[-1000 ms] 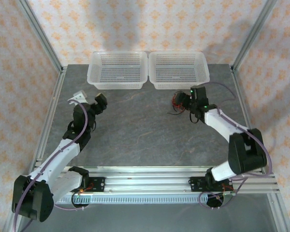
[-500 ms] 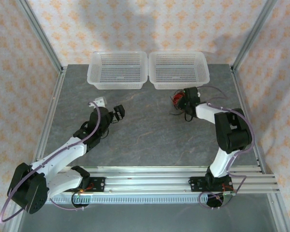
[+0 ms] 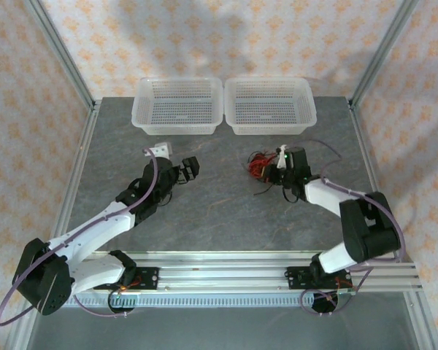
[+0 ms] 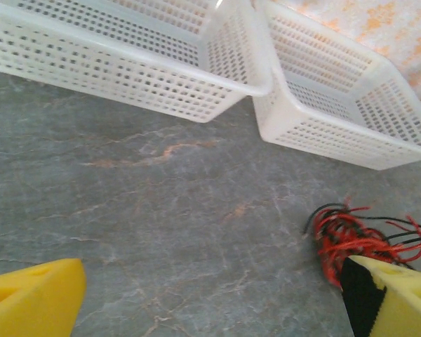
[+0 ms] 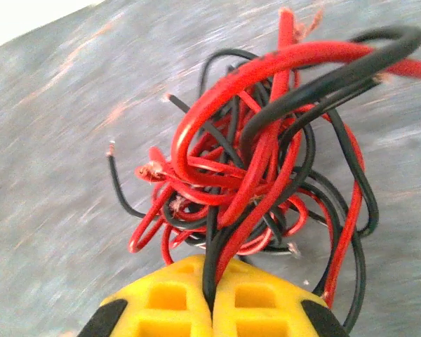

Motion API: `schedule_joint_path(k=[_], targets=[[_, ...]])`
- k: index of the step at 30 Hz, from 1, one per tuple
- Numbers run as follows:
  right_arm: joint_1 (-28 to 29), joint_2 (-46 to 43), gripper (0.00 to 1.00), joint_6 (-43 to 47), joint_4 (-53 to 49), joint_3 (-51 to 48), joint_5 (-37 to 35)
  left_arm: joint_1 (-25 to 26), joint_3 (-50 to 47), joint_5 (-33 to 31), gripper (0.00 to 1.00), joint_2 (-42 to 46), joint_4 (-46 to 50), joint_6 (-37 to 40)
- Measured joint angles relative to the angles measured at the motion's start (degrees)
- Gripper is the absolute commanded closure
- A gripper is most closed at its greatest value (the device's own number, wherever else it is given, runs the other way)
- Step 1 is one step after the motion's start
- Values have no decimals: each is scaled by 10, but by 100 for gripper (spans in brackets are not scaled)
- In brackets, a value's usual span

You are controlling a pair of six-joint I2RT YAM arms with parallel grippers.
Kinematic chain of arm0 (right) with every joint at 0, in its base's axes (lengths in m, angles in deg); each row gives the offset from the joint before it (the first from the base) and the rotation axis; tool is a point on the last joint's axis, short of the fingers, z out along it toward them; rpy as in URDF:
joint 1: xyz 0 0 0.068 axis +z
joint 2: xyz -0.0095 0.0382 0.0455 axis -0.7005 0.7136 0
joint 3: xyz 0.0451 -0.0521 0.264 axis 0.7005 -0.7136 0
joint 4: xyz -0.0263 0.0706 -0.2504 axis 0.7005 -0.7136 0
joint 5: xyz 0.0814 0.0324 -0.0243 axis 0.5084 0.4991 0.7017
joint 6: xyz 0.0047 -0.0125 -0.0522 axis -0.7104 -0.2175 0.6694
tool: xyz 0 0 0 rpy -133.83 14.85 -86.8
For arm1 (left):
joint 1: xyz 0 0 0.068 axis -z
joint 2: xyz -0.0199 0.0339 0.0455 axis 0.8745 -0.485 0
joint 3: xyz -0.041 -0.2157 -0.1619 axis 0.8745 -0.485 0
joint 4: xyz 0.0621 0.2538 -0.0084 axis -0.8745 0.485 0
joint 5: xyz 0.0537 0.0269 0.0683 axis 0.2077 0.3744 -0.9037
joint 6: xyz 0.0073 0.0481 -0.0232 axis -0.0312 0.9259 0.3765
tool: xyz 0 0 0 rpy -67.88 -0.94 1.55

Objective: Untangle the cables

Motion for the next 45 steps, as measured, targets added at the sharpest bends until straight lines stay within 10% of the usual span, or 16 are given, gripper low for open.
schedule_joint_path(k=[5,13,18,31,41,45], targets=[[58,-43,100,2,18,-57,83,18,13,34,7,-34,0,0],[85,-52,40,-78,21,-101,74,85,31,57,11,-126,0,14],[85,-121,20,-115,-41,-92,16,142,52,61,12,-192,-7,23],[48,-214,17,-247,-110,-50,-90,194,84,49,30,-349,-62,46],[70,-114,17,-297,-61,-50,-82,194,78,22,91,-406,-159,38],[87,-79,16,-309,-37,-48,-80,202,59,4,98,-402,-195,34]])
